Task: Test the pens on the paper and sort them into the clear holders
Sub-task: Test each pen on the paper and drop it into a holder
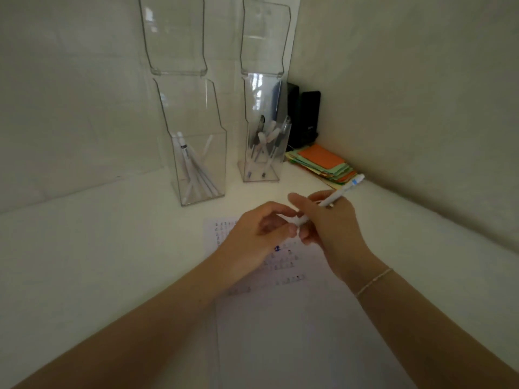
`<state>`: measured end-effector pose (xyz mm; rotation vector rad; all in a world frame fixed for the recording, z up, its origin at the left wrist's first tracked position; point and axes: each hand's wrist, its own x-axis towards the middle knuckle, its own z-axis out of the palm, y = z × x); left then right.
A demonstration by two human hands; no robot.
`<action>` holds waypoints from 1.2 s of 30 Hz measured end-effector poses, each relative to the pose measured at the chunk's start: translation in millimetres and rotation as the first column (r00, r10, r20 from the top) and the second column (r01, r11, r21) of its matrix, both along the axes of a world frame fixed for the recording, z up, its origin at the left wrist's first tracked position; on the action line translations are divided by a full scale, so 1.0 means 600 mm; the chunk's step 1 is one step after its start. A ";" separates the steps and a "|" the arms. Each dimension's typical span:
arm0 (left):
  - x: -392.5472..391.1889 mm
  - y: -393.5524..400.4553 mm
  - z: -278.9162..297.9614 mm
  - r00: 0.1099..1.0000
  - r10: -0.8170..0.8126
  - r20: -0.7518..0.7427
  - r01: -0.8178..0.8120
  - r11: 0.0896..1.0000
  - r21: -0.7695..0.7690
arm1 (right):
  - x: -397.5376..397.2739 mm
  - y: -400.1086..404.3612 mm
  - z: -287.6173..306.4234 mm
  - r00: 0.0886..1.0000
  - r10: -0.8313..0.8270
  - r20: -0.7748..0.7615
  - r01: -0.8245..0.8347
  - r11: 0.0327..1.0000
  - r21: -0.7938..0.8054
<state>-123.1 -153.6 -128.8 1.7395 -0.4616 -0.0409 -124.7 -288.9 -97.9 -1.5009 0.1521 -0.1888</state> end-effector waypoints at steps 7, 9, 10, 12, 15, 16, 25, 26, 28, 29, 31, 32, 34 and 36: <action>0.005 0.002 -0.004 0.999 0.046 0.010 -0.046 0.999 0.008 | 0.015 -0.005 0.011 0.927 -0.127 0.353 0.192 0.969 -0.155; 0.004 0.003 -0.006 0.999 0.036 0.021 -0.036 0.999 0.023 | 0.016 -0.006 0.006 0.928 -0.105 0.357 0.185 0.963 -0.196; 0.004 0.003 -0.008 0.999 0.031 0.025 -0.032 0.999 0.037 | 0.016 -0.008 0.005 0.932 -0.101 0.348 0.179 0.963 -0.201; 0.004 0.003 -0.013 0.999 0.029 0.024 -0.030 0.997 0.074 | 0.015 -0.014 0.002 0.939 -0.097 0.330 0.168 0.967 -0.194; 0.006 0.004 -0.019 0.998 0.028 0.050 -0.034 0.991 0.130 | 0.013 -0.019 -0.005 0.943 -0.081 0.322 0.152 0.968 -0.201; 0.005 0.004 -0.020 0.997 0.026 0.070 -0.037 0.988 0.148 | 0.013 -0.020 -0.006 0.944 -0.078 0.321 0.148 0.969 -0.199; 0.055 0.081 -0.004 0.889 0.248 0.386 -0.368 0.888 0.277 | 0.073 0.034 0.150 0.834 -0.036 0.550 0.142 0.978 -0.151; 0.065 0.098 -0.013 0.868 0.292 0.401 -0.428 0.849 0.309 | 0.086 0.053 0.181 0.804 -0.031 0.594 0.153 0.976 -0.156; 0.080 0.124 -0.033 0.849 0.357 0.391 -0.502 0.777 0.381 | 0.111 0.097 0.226 0.759 0.016 0.651 0.169 0.961 -0.220; 0.085 0.132 -0.042 0.849 0.374 0.374 -0.513 0.752 0.413 | 0.123 0.119 0.239 0.749 0.060 0.660 0.173 0.944 -0.282; 0.091 0.137 -0.056 0.844 0.370 0.387 -0.524 0.720 0.455 | 0.143 0.161 0.243 0.755 0.197 0.626 0.170 0.863 -0.476; 0.094 0.138 -0.061 0.835 0.352 0.423 -0.533 0.707 0.464 | 0.150 0.179 0.237 0.764 0.265 0.589 0.158 0.807 -0.569; 0.096 0.136 -0.068 0.816 0.310 0.488 -0.547 0.688 0.477 | 0.161 0.207 0.215 0.778 0.352 0.520 0.124 0.726 -0.676; 0.098 0.137 -0.071 0.814 0.295 0.501 -0.546 0.684 0.484 | 0.171 0.224 0.191 0.798 0.384 0.465 0.123 0.651 -0.749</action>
